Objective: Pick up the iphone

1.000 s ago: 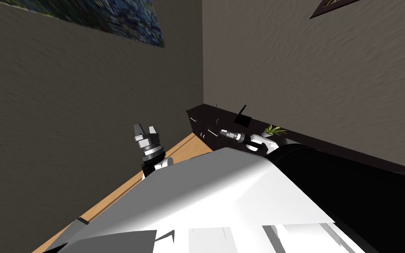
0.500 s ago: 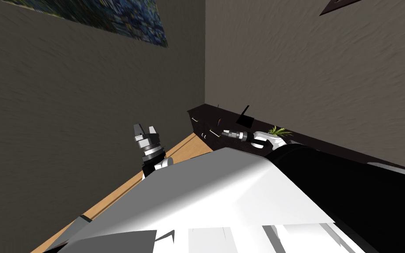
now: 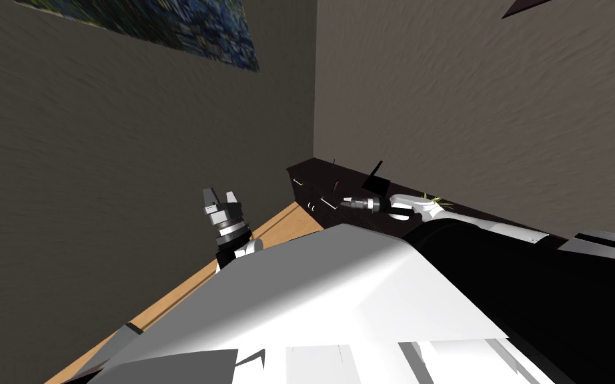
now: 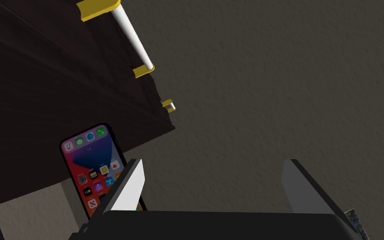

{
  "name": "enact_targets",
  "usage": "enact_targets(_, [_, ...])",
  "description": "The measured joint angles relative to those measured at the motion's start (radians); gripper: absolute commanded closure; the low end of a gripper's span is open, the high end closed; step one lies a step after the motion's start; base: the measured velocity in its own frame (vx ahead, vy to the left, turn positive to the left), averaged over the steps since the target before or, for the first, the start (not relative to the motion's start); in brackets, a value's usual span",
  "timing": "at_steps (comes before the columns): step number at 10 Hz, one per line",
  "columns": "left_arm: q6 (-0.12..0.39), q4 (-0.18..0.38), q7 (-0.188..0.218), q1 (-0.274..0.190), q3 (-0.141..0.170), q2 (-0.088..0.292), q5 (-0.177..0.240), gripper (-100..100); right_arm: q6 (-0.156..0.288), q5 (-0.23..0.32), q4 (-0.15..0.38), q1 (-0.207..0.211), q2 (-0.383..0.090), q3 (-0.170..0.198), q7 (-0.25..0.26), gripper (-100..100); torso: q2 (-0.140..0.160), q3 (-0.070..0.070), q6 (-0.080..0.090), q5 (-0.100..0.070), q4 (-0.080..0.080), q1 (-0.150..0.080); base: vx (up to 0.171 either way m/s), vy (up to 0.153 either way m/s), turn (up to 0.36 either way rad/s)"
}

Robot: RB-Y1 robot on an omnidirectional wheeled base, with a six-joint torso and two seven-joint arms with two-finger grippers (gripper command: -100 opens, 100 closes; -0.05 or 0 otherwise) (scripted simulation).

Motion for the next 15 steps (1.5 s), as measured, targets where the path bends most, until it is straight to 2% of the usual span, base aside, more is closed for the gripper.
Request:
enact_targets(2, [0.000, 0.000, 0.000, 0.000, 0.000, 0.000, 0.000, 0, 0.001, 0.010, 0.016, 0.003, -0.051, -0.001, -0.007, -100, 0.001, 0.000, 0.000, 0.000, 0.000, 0.000, 0.027, 0.023, 0.043])
enact_targets(4, [0.000, 0.000, 0.000, 0.000, 0.000, 0.000, 0.000, 0, -0.007, 0.025, 0.057, -0.005, -0.108, 0.004, -0.014, -100, 0.000, 0.000, 0.000, 0.000, 0.000, 0.000, 0.036, 0.028, 0.039])
enact_targets(6, [0.000, 0.000, 0.000, 0.000, 0.000, 0.000, 0.000, 0, -0.008, 0.029, 0.062, 0.009, -0.163, -0.007, -0.019, -100, 0.001, 0.001, 0.000, 0.000, 0.000, -0.001, 0.020, 0.010, 0.024])
enact_targets(7, [0.000, 0.000, 0.000, 0.000, 0.000, 0.000, 0.000, 0, -0.008, 0.038, 0.082, -0.002, -0.191, 0.002, -0.025, -100, 0.001, 0.000, 0.000, 0.000, 0.000, -0.001, 0.029, 0.012, 0.032])
enact_targets(10, [0.000, 0.000, 0.000, 0.000, 0.000, 0.000, 0.000, 0, -0.008, 0.054, 0.109, 0.018, -0.279, -0.011, -0.033, -100, 0.000, 0.000, 0.000, 0.000, 0.000, 0.000, 0.030, 0.014, 0.025])
enact_targets(12, [0.000, 0.000, 0.000, 0.000, 0.000, 0.000, 0.000, 0, -0.012, 0.062, 0.130, 0.011, -0.331, -0.006, -0.041, -100, 0.001, 0.000, 0.000, 0.000, 0.000, 0.000, 0.024, 0.015, 0.042])
enact_targets(13, [0.000, 0.000, 0.000, 0.000, 0.000, 0.000, 0.000, 0, -0.015, 0.062, 0.136, 0.030, -0.362, -0.024, -0.042, -100, 0.001, 0.000, 0.000, 0.000, 0.000, 0.000, 0.032, 0.016, 0.048])
enact_targets(14, [0.000, 0.000, 0.000, 0.000, 0.000, 0.000, 0.000, 0, -0.018, 0.070, 0.155, 0.020, -0.391, -0.015, -0.046, -100, 0.000, 0.000, 0.000, 0.000, 0.000, 0.000, 0.028, 0.015, 0.033])
enact_targets(15, [0.000, 0.000, 0.000, 0.000, 0.000, 0.000, 0.000, 0, -0.023, 0.072, 0.166, 0.033, -0.419, -0.026, -0.046, -100, 0.000, 0.000, 0.000, 0.000, 0.000, 0.000, 0.035, 0.016, 0.049])
